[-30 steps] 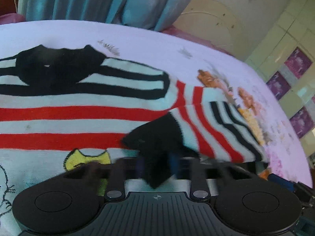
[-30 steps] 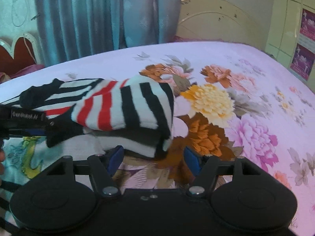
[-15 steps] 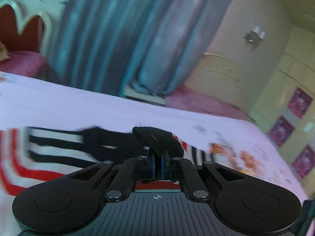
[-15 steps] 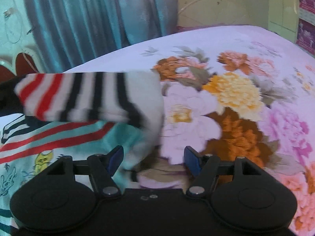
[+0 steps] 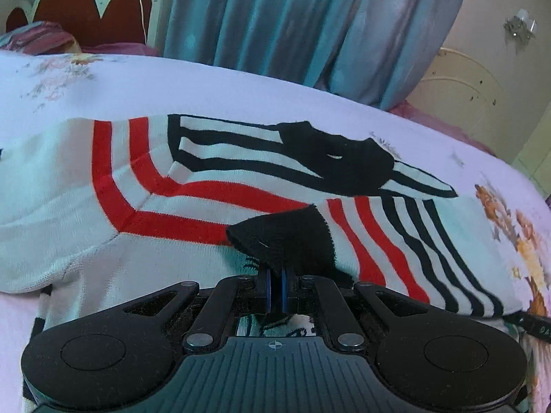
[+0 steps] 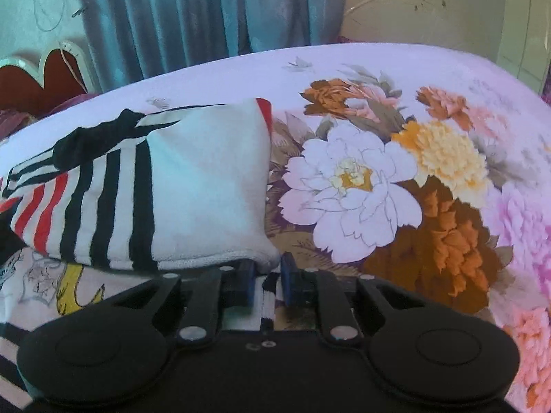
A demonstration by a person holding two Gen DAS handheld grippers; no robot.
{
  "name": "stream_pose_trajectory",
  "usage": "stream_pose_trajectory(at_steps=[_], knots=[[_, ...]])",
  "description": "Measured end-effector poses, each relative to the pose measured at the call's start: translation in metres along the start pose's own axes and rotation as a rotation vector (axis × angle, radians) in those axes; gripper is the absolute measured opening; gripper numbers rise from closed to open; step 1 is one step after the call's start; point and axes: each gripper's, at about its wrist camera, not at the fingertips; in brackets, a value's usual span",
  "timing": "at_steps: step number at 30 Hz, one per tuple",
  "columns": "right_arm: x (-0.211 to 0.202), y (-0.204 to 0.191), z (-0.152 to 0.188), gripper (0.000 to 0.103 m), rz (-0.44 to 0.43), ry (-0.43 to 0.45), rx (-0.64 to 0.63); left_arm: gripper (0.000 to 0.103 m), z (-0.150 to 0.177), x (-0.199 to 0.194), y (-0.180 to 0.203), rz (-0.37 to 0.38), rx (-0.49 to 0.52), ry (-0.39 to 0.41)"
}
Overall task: Fold small clothes
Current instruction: 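Fold the held sleeve across the sweater body with the right tool and release, then grasp the other black sleeve cuff with the left tool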
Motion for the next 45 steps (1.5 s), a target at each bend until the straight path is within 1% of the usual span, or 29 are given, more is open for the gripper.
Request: stream_pose_trajectory(at_steps=[2,3,4,5,6,7,8,9,11,14,17,20,21,23,24,25,26,27,28,30,32,34,36,37,39,40,41,43,45], knots=[[-0.003,0.001,0.0,0.023,-0.01,-0.013,-0.009,0.005,0.0,-0.003,0.0,-0.018,0.003,0.006],[-0.007,0.005,0.0,0.028,-0.031,-0.018,-0.002,0.005,0.001,-0.014,-0.001,-0.036,-0.001,0.018],[-0.012,0.009,0.001,0.041,-0.051,-0.021,0.011,0.005,0.0,-0.021,-0.002,-0.047,-0.006,0.029],[-0.019,0.013,0.002,0.049,-0.066,-0.015,0.019,0.005,-0.001,-0.028,-0.004,-0.049,-0.011,0.035],[-0.027,0.016,0.003,0.063,-0.072,0.008,0.023,0.005,-0.003,-0.034,-0.004,-0.048,-0.015,0.044],[-0.036,0.017,0.003,0.066,-0.072,0.039,0.026,0.005,-0.004,-0.04,-0.003,-0.041,-0.014,0.057],[-0.043,0.019,0.0,0.065,-0.076,0.07,0.025,0.005,-0.006,-0.043,-0.001,-0.031,-0.007,0.067],[-0.046,0.02,-0.005,0.062,-0.084,0.087,0.025,0.005,-0.008,-0.045,0.005,-0.019,0.012,0.07],[-0.039,0.023,-0.022,0.059,-0.101,0.083,0.035,0.005,-0.012,-0.039,0.02,0.006,0.054,0.062],[-0.017,0.026,-0.048,0.059,-0.115,0.064,0.058,0.005,-0.019,-0.02,0.037,0.037,0.076,0.035],[0.007,0.027,-0.07,0.059,-0.139,0.043,0.082,0.006,-0.02,0.004,0.047,0.006,0.1,0.004],[0.03,0.028,-0.088,0.059,-0.168,0.01,0.11,0.006,-0.019,0.018,0.04,-0.017,0.079,-0.012],[0.039,0.028,-0.096,0.056,-0.177,0.004,0.117,0.005,-0.018,0.02,0.036,-0.011,0.069,-0.013],[0.052,0.027,-0.107,0.043,-0.192,-0.011,0.135,0.005,-0.017,0.022,0.03,0.006,0.04,-0.018],[0.06,0.026,-0.115,0.035,-0.213,-0.023,0.14,0.005,-0.018,0.022,0.029,0.006,0.036,-0.02],[0.066,0.026,-0.12,0.032,-0.225,-0.034,0.148,0.005,-0.017,0.023,0.029,0.003,0.039,-0.02],[0.071,0.026,-0.123,0.031,-0.236,-0.045,0.164,0.005,-0.017,0.024,0.03,-0.003,0.047,-0.017],[0.074,0.026,-0.126,0.022,-0.245,-0.05,0.182,0.005,-0.016,0.024,0.032,-0.009,0.058,-0.012],[0.075,0.023,-0.128,0.013,-0.225,-0.044,0.163,0.005,-0.016,0.024,0.033,-0.014,0.067,-0.009],[0.075,0.019,-0.126,0.011,-0.151,-0.018,0.1,0.005,-0.016,0.024,0.035,-0.022,0.075,-0.007],[0.074,0.018,-0.125,0.012,-0.135,-0.016,0.086,0.005,-0.016,0.021,0.039,-0.044,0.092,-0.006],[0.069,0.013,-0.125,0.021,-0.068,0.008,0.059,0.006,-0.016,0.017,0.043,-0.064,0.113,0.0],[0.06,0.01,-0.124,0.023,-0.058,0.021,0.036,0.006,-0.016,0.016,0.042,-0.065,0.117,0.003],[0.053,0.006,-0.121,0.024,-0.063,0.041,0.015,0.006,-0.016,0.017,0.041,-0.064,0.116,0.003],[0.042,-0.004,-0.116,0.028,-0.096,0.077,-0.03,0.006,-0.017,0.02,0.039,-0.071,0.109,0.003],[0.039,-0.011,-0.111,0.031,-0.109,0.078,-0.065,0.006,-0.018,0.023,0.038,-0.072,0.103,0.003],[0.039,-0.018,-0.107,0.032,-0.113,0.069,-0.106,0.006,-0.019,0.024,0.037,-0.073,0.099,0.005],[0.05,-0.027,-0.096,0.031,-0.054,0.029,-0.168,0.006,-0.02,0.025,0.036,-0.072,0.092,-0.003],[0.048,-0.022,-0.096,0.031,-0.058,0.03,-0.146,0.006,-0.021,0.02,0.038,-0.091,0.088,-0.018]])
Point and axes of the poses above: each gripper's, at about its wrist camera, not at the fingertips, and x roughly the way its jaws point, y to its right, z to its underside, and after that the axes turned 11 degrees about -y, right-handed
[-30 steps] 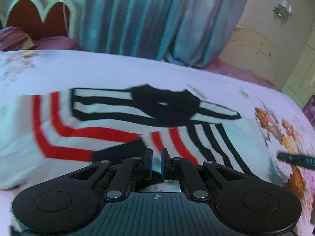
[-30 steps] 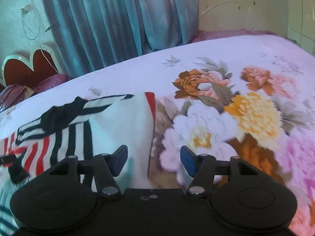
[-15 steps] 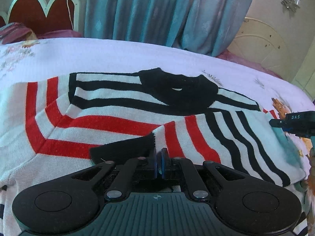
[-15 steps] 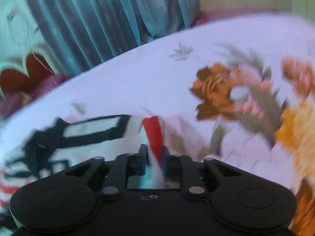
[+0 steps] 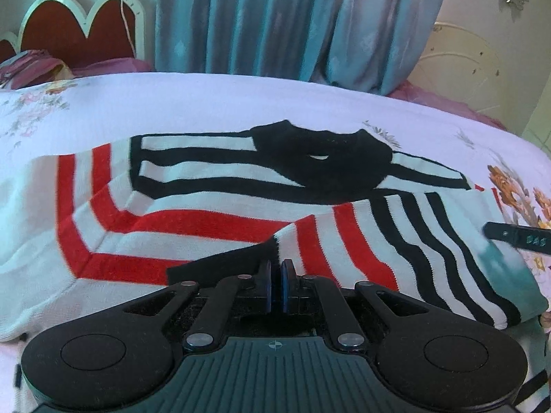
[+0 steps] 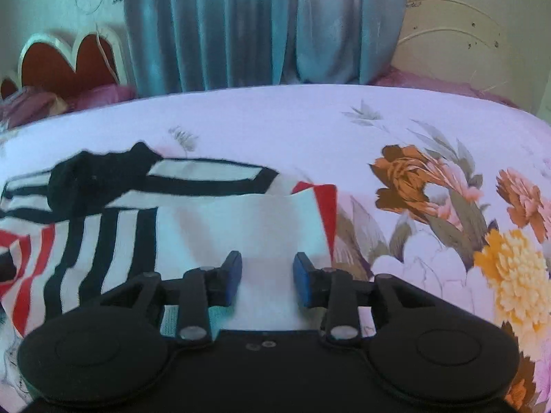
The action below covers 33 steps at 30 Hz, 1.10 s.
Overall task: Fold small clothes
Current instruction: 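Grasp the other black sleeve cuff with the left tool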
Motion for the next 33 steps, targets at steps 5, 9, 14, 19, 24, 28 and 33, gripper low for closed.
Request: stream_pose_trajectory(at_steps=[5,9,14,19,24,28,33], knots=[[-0.032,-0.013,0.015,0.032,-0.023,0.031,-0.037,0.019,0.008,-0.011,-0.002,-0.033,-0.014,0.005],[-0.02,-0.021,0.036,0.033,0.025,-0.016,-0.087,0.032,0.009,-0.018,-0.008,-0.052,-0.044,-0.005],[-0.048,-0.031,0.035,0.042,-0.078,0.012,-0.05,0.05,0.025,-0.051,-0.023,-0.058,-0.073,0.027],[-0.063,-0.068,0.04,0.052,-0.177,0.032,-0.085,0.058,0.046,-0.082,-0.063,-0.094,-0.169,0.039],[-0.076,-0.118,0.047,0.057,-0.228,0.046,-0.133,0.063,0.066,-0.104,-0.121,-0.142,-0.267,0.053],[-0.074,-0.151,0.047,0.056,-0.24,0.034,-0.153,0.063,0.076,-0.111,-0.176,-0.161,-0.356,0.06],[-0.07,-0.194,0.045,0.056,-0.257,0.024,-0.172,0.063,0.089,-0.112,-0.243,-0.175,-0.492,0.065]])
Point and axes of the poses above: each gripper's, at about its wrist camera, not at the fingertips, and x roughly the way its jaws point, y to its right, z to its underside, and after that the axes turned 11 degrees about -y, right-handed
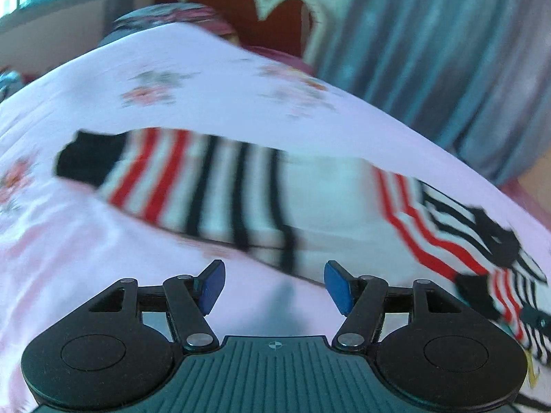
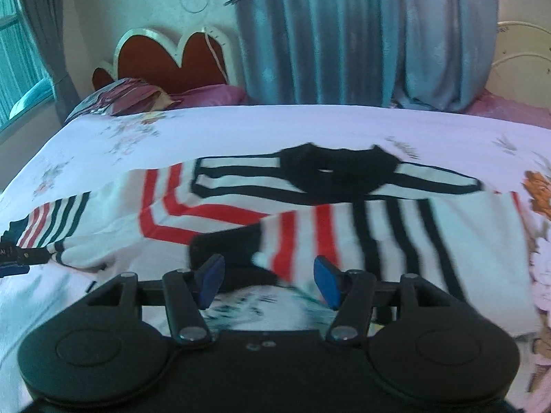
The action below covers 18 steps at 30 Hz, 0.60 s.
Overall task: Fold small clothes
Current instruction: 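Grasp the other black sleeve cuff with the left tool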
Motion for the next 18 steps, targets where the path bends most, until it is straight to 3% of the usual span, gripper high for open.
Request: stream_pose_trajectory(at_steps=[8,14,16,17,18], knots=[[0.031,-0.049,-0.01,0.056,-0.018,-0.027,-0.032,0.063,-0.024,0.033,-0.084,-0.051,-0.194,0.004],[0.049,-0.062,-0.017,0.057,0.0,-0.039,-0.03,0.062,-0.04,0.05,-0.111,0.017,-0.273,0.076],[0.054,-0.064,-0.02,0.057,0.01,-0.042,-0.027,0.042,-0.046,0.055,-0.117,0.016,-0.31,0.106],[0.057,-0.064,-0.02,0.057,0.016,-0.042,-0.028,0.036,-0.048,0.058,-0.12,0.016,-0.328,0.115],[0.059,-0.065,-0.021,0.057,0.023,-0.043,-0.028,0.023,-0.05,0.059,-0.124,0.018,-0.345,0.122]])
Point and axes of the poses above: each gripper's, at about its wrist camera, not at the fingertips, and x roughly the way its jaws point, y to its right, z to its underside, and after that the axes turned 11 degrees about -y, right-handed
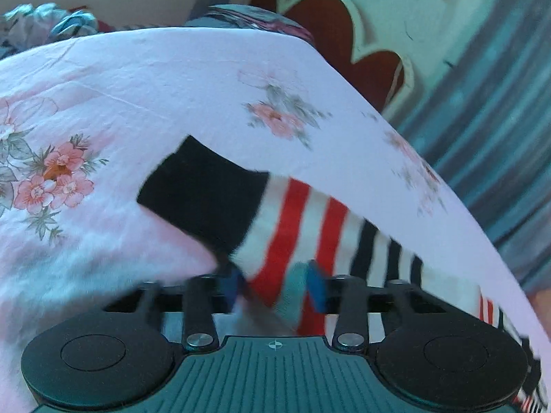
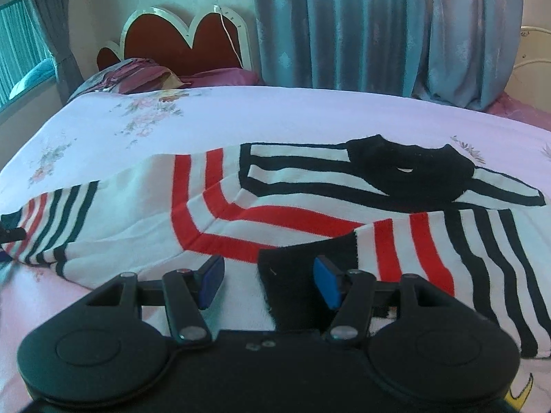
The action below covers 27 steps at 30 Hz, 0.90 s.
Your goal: Fold small clothes
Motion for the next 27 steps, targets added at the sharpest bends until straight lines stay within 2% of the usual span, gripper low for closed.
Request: stream_pose_trajectory(at_steps=[1,3,7,10,14,17,22,24,27], knots=[[0.002,0.0,0.0,0.057,0.006,-0.002,0.003,0.013,-0.003,0.002,-0.002,-0.002,-0.013,0.006],[0.007,0.001,-0.001,0.057,0.016,-0.007,0.009,0.007,-0.006,0.004,-0.003,0.009,-0.017,0.014],[0.019,0.003,0.0,0.056,0.029,-0.041,0.017,0.005,-0.004,-0.009,0.016,0.026,0.067,0.081],[0.026,-0.001,0.002,0.058,0.048,-0.054,-0.033,0.005,-0.003,-0.03,0.052,0.086,0.191,0.139],[0.006,0.015,-0.002,0.056,-0.028,-0.018,0.055,0.005,0.012,-0.056,0.125,0.211,0.422,0.174],[-0.015,0.036,0.002,0.057,-0.036,0.021,0.104,0.005,0.039,-0.062,0.182,0.314,0.569,0.142],[-0.047,0.08,0.016,0.06,0.014,0.064,0.165,0.005,0.117,-0.051,0.266,0.444,0.811,0.029],[-0.057,0.1,0.025,0.062,0.035,0.066,0.195,0.005,0.149,-0.04,0.29,0.451,0.901,-0.04],[-0.065,0.124,0.037,0.061,0.047,0.056,0.241,0.005,0.192,-0.017,0.308,0.399,1.007,-0.16]])
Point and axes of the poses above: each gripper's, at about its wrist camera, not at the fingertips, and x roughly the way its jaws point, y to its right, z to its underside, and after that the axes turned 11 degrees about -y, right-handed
